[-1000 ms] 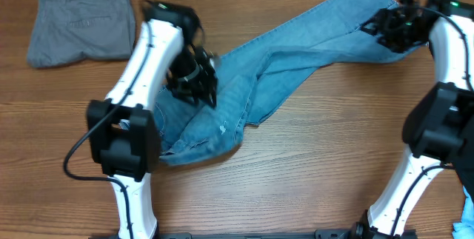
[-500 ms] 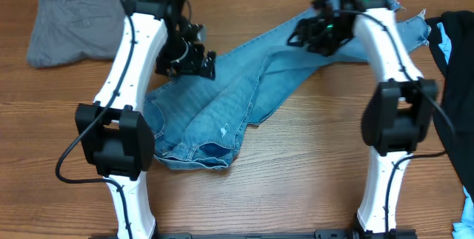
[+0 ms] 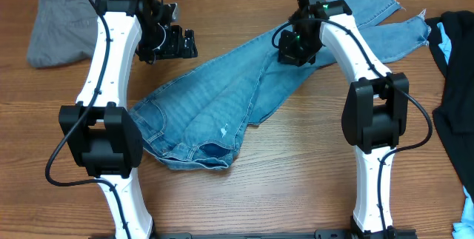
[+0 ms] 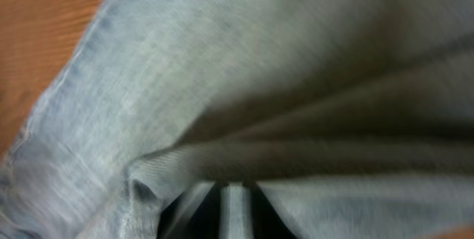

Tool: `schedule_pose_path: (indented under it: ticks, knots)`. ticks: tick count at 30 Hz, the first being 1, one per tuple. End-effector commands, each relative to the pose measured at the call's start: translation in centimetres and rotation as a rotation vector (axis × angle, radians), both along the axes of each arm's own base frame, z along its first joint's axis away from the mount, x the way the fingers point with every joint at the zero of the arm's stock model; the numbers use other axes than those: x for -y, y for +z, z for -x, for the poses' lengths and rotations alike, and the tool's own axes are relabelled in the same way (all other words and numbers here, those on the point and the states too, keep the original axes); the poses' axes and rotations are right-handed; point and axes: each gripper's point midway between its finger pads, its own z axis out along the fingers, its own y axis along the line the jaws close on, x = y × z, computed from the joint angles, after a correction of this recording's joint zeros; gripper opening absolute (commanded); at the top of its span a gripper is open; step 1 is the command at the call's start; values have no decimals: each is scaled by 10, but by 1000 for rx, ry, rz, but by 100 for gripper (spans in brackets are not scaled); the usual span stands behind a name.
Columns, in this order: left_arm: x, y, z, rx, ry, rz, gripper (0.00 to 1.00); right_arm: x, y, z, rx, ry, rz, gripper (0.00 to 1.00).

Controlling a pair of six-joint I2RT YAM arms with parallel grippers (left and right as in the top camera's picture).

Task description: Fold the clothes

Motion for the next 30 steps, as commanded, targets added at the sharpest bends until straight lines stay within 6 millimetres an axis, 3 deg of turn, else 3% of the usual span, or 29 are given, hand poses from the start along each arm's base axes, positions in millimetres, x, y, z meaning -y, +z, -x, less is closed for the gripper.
schedule_pose_path:
  ticks: [1,3,4,5,7,15,20,26,30]
  knots:
    - [5,8,2,24,-32,14,93,22,-3,3,-46,-60,43,4]
    - [5,5,4,15,-35,13,93,24,-2,5,-50,-40,18,5]
    - [5,4,4,14,-44,11,93,22,1,5,-50,-33,-16,13]
    - [5,2,5,13,-51,9,94,15,5,4,-41,-12,-69,40]
    - [5,2,6,12,-55,9,96,1,15,0,-27,1,-180,56]
    - [5,2,5,13,-55,8,97,1,21,-12,-145,-308,-240,60]
    - [5,2,4,20,-62,8,98,10,14,-15,-231,-551,-187,63]
    - [5,2,4,24,-73,7,97,15,6,-17,-230,-660,-105,62]
    - [5,2,4,27,-73,7,97,12,7,-30,-188,-709,-118,57]
